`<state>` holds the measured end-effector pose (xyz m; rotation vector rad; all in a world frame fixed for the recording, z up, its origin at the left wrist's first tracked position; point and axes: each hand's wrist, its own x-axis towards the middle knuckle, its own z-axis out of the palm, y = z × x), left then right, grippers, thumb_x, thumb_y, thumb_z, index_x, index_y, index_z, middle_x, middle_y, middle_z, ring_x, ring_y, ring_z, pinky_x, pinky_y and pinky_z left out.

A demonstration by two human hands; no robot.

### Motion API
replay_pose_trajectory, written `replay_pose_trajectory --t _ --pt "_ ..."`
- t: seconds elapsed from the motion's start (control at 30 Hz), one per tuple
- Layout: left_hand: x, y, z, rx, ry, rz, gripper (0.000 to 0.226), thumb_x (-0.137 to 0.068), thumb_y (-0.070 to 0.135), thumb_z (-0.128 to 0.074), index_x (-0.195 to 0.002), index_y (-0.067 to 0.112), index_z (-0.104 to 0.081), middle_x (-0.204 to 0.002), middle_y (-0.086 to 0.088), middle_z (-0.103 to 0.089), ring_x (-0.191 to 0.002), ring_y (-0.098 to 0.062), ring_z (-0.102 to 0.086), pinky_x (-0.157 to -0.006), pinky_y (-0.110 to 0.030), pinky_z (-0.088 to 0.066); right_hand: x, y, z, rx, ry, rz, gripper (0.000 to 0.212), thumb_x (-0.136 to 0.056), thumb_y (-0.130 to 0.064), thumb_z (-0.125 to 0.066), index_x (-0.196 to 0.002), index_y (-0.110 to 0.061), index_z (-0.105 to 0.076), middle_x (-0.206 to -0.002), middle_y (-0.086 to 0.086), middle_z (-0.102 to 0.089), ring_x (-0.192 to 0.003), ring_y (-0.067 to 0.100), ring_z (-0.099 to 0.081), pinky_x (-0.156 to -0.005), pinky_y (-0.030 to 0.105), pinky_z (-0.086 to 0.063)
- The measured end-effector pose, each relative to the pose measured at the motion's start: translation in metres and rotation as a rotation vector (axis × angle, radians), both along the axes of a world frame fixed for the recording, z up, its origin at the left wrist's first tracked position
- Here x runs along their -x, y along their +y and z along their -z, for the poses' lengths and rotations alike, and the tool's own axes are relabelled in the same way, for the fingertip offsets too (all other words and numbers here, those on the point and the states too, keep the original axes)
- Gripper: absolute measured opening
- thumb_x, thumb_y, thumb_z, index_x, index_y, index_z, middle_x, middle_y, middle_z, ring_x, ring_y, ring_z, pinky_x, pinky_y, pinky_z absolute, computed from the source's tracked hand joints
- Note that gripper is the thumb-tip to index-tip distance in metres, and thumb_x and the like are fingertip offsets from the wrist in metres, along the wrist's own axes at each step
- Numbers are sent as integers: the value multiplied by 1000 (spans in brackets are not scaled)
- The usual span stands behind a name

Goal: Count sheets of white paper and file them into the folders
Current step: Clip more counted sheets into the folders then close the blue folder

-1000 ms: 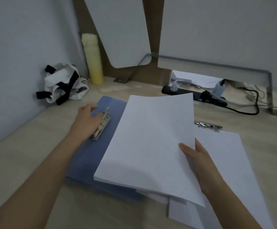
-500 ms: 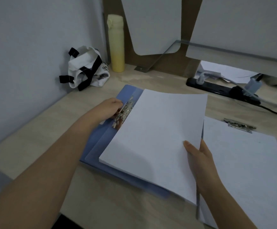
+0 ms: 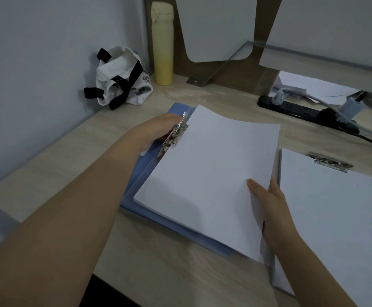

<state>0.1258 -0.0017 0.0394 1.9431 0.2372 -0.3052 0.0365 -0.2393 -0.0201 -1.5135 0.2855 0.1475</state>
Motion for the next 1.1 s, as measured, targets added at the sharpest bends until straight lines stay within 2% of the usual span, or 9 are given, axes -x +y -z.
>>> replay_pose_trajectory --t 0.13,0.2,0.37,0.5,0.67,0.8,0.9,1.0,1.1 --pt "7 10 -2 163 45 -18 42 -95 49 -34 -96 18 -62 -88 -1 -60 -81 -11 -57 -75 -19 -46 0 0 1 -9 8 0 44 -92 -18 -53 -135 -23 -46 -124 -2 -61 -107 20 -61 -90 35 -48" --pt "14 16 -1 235 61 -12 43 -95 51 -35 -96 18 -62 -88 0 -61 -81 -11 -59 -75 -22 -49 1 0 1 -10 0 4 44 -92 -17 -52 -135 -24 -45 -124 -4 -61 -107 16 -60 -82 27 -48" --pt "29 29 2 313 95 11 50 -91 51 -43 -123 16 -59 -103 0 -59 -91 -10 -61 -70 -19 -57 4 2 0 -9 -25 12 43 -93 -17 -51 -135 -25 -44 -122 -7 -59 -100 5 -57 -73 17 -43" --pt "35 35 -4 225 173 53 49 -88 56 -45 -121 23 -56 -108 2 -64 -90 -9 -66 -70 -25 -57 5 2 -1 6 -30 15 43 -93 -17 -50 -135 -24 -44 -120 -6 -59 -100 8 -58 -79 20 -43" --pt "37 39 -11 2 375 177 73 -80 76 -25 -103 16 -60 -104 -2 -72 -92 -7 -69 -67 -31 -59 5 4 -1 5 -29 23 42 -93 -16 -51 -134 -25 -45 -115 -10 -60 -99 4 -57 -73 17 -43" --pt "40 41 -8 68 380 190 56 -86 64 -34 -102 18 -61 -102 1 -74 -91 -7 -71 -67 -28 -59 6 5 -3 9 -40 22 42 -94 -15 -49 -134 -26 -44 -114 -11 -60 -98 1 -56 -74 16 -42" --pt "42 41 -1 107 307 186 32 -91 42 -48 -108 19 -64 -103 4 -73 -93 -11 -70 -84 -28 -56 6 7 -4 29 -40 34 42 -94 -16 -49 -134 -25 -44 -120 -8 -58 -105 12 -57 -86 23 -42" --pt "43 39 6 79 259 121 27 -91 32 -54 -108 13 -63 -103 2 -71 -95 -14 -66 -96 -31 -48 6 7 -5 38 -48 49 42 -93 -15 -49 -134 -25 -44 -124 -6 -57 -111 16 -55 -93 28 -39" --pt "45 37 11 94 220 91 26 -90 34 -55 -104 14 -60 -99 3 -70 -91 -11 -65 -86 -25 -49 6 7 -6 42 -47 47 44 -94 -15 -49 -136 -25 -42 -124 -7 -57 -111 15 -54 -91 27 -38"
